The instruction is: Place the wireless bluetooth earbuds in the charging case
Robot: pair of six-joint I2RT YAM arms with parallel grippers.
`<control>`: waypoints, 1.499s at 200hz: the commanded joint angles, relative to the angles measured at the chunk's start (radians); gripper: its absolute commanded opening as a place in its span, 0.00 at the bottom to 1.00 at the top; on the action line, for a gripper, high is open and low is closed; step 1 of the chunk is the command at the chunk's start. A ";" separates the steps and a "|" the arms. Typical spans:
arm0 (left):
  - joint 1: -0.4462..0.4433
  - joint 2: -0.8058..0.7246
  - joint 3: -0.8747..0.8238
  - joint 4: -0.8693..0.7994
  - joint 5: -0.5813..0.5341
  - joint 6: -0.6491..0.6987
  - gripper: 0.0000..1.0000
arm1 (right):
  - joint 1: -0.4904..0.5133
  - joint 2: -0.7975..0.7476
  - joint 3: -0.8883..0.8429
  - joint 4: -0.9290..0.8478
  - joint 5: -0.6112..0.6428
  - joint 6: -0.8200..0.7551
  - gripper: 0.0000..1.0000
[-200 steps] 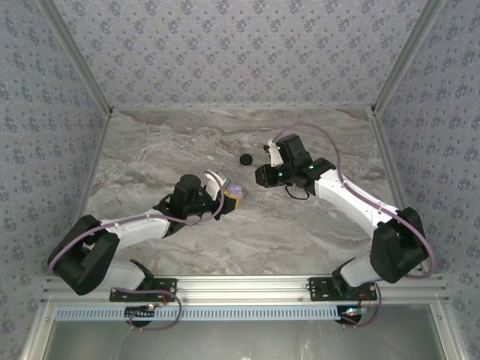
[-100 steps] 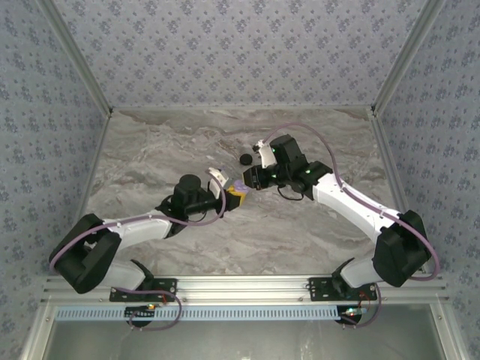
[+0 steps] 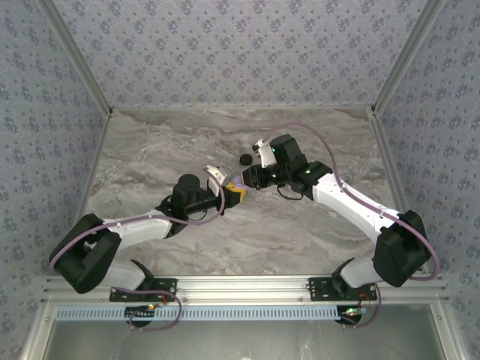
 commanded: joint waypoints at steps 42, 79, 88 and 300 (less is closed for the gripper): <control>-0.009 0.001 0.035 0.019 0.000 -0.036 0.14 | 0.011 -0.014 0.001 0.023 0.006 0.000 0.23; -0.010 0.006 0.040 0.018 -0.008 -0.056 0.14 | 0.021 -0.012 0.000 0.033 0.031 0.008 0.23; -0.011 0.007 0.042 0.018 -0.009 -0.061 0.14 | 0.024 -0.010 0.000 0.033 0.040 0.008 0.23; -0.010 -0.041 0.054 -0.037 -0.047 -0.088 0.14 | 0.083 0.008 -0.016 -0.009 0.177 -0.033 0.23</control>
